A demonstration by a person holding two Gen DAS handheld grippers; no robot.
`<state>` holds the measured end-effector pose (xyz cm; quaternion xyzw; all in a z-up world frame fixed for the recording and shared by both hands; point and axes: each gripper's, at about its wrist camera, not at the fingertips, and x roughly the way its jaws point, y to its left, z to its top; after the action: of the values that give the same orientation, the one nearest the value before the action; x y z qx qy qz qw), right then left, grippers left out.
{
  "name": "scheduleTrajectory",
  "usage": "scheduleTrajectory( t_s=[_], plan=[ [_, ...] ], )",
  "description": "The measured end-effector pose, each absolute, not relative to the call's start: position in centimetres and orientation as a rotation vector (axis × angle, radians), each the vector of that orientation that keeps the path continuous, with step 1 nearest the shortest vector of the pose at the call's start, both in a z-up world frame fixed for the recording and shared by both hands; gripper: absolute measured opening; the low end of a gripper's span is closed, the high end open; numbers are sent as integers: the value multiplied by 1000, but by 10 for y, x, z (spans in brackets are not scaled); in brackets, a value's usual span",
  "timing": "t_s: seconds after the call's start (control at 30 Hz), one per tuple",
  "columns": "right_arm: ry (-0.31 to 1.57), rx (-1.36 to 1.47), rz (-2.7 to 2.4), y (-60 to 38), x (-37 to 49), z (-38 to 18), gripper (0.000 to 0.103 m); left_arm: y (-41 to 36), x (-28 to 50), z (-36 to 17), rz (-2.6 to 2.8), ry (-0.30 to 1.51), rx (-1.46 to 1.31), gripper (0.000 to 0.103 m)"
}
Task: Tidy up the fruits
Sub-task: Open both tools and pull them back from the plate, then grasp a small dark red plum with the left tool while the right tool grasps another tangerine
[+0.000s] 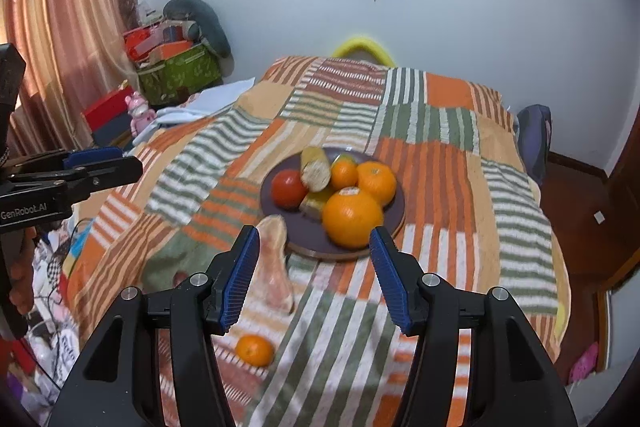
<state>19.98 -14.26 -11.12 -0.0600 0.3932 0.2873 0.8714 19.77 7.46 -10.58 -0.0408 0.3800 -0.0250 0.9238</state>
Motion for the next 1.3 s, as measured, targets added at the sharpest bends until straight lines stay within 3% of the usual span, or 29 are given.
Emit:
scheduleTrajectory(
  t_s=[0.1, 0.63, 0.87, 1.13, 1.3],
  plan=[
    [836, -144, 597, -139, 185, -116, 54, 78, 183, -114, -47, 800, -81, 61],
    [999, -175, 609, -116, 159, -178, 54, 87, 169, -193, -69, 948, -58, 61],
    [1077, -172, 632, -108, 154, -206, 54, 82, 179, -225, -116, 1006, -68, 50],
    [1104, -162, 645, -107, 153, -217, 36, 78, 193, -242, -130, 1030, -72, 44],
    [1102, -151, 657, -107, 155, -216, 32, 80, 201, -249, -125, 1031, -87, 30]
  ],
)
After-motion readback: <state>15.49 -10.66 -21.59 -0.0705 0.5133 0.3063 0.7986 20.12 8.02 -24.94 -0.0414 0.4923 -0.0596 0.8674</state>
